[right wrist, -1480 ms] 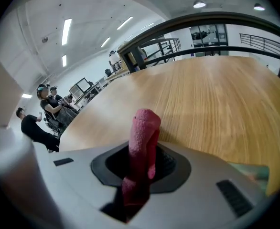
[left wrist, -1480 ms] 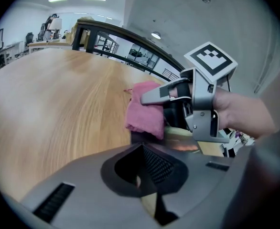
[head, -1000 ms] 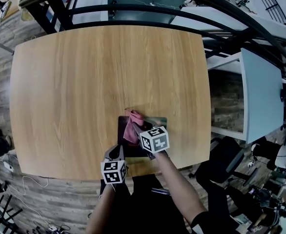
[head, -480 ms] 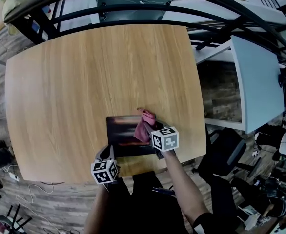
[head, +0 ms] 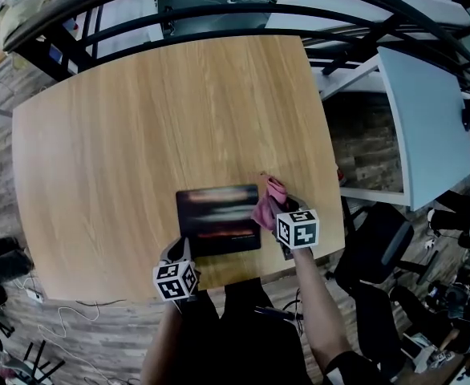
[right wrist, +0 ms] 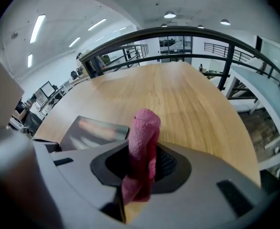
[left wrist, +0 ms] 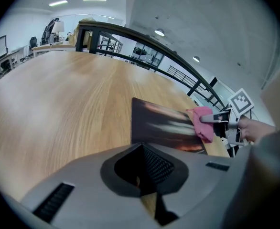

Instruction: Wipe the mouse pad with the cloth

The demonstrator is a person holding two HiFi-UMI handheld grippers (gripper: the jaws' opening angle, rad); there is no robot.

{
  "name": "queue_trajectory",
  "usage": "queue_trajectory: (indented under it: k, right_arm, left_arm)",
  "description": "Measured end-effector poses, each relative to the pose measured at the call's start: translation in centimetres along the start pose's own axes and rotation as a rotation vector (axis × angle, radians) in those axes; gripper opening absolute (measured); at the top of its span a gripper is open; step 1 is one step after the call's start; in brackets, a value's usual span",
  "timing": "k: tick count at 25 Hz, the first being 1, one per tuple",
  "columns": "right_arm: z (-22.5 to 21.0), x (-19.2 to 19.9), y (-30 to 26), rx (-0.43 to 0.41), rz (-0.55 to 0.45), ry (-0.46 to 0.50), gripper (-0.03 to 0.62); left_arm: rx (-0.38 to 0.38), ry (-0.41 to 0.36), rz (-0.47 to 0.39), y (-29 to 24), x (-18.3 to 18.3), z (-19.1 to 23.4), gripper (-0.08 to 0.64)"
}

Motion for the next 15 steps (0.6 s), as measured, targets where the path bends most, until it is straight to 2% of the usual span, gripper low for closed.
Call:
queue_trajectory:
  k: [4, 7, 11, 15]
  right_arm:
    - [2.4, -1.1, 2.4, -0.066, -0.073, -0.016, 0.101]
    - [7.2, -1.9, 3.8, -0.197, -0.103, -0.019, 0.100]
    - [14.9, -2.3, 4.3, -0.386, -0.088, 0.014, 0.100]
    - [20.7, -1.4, 2.9, -0.490, -0.031, 0.080, 0.100]
  left_arm:
    - [0.034, -0.012, 0.006, 0.6, 0.1, -0.1, 0.025]
    - [0.061, -0.014, 0.004, 1.2, 0.4, -0.1, 0.025]
    - [0.095, -0.004, 0.025, 1.1, 1.1, 0.0, 0.025]
    - [0.121, 0.013, 0.035, 1.1, 1.8, -0.1, 0.025]
Point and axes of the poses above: the fingertips, and each gripper's own axes: y backward along the fingers, z to its left, x out of its underside, the point moved 4 cm from there along y, backward along the fingers, and after that the axes turned 10 degrees about x, right-handed, at the moved point
